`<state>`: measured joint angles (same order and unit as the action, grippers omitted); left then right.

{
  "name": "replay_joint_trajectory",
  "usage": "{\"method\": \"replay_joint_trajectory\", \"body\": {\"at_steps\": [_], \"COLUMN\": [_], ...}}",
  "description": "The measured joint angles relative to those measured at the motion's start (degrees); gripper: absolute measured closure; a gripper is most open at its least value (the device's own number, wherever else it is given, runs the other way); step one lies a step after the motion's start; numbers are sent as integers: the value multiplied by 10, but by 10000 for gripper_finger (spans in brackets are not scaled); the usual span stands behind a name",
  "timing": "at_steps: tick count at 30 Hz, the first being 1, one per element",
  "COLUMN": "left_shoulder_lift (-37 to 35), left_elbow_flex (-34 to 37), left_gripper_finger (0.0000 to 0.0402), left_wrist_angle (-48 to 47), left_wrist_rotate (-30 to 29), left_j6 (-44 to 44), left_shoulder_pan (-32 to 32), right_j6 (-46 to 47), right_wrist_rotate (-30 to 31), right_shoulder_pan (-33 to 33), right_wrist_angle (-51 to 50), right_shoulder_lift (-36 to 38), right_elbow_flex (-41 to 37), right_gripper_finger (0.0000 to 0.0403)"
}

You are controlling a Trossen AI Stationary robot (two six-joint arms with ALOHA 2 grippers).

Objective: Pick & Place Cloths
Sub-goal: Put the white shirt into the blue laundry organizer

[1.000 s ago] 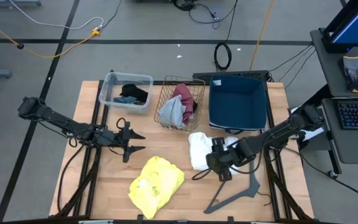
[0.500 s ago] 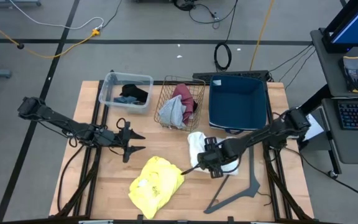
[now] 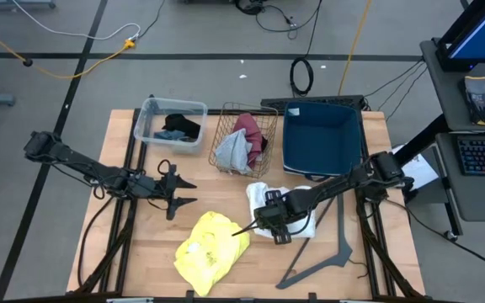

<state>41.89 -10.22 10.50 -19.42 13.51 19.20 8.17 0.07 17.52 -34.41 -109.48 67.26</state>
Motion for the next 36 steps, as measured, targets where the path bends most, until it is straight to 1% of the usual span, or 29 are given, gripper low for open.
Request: {"method": "replay_joint_trajectory", "body": {"at_steps": [4,6,10,14,20,22,29,36], "left_shoulder_lift": [0,0,0,0,0,0,0,0], "left_elbow_flex": [0,0,0,0,0,0,0,0], "left_gripper_finger": [188,188,188,188,188,188,188,188], "left_wrist_angle": [0,0,0,0,0,0,1,1], "left_wrist_rotate": [0,0,0,0,0,0,0,0], "left_j6": [-1,1,1,1,2,2,3,6], "left_shoulder_pan": [0,0,0,0,0,0,0,0], "right_j6": [0,0,1,1,1,1,-4,1], "right_wrist_rotate": [-3,-15,-38,-49,-53,-54,-84,-90], "right_shoulder_pan": [0,-2,-5,-5,-4,-4,-2,-1], "right_wrist_angle": [2,1,1,1,2,6,45,62], "right_shoulder_lift": [3,2,2,2,2,2,13,81], "right_elbow_flex": [0,0,-1,-1,-1,-1,-2,-5], "right_gripper_finger": [151,154,179,231,337,365,367,367]}}
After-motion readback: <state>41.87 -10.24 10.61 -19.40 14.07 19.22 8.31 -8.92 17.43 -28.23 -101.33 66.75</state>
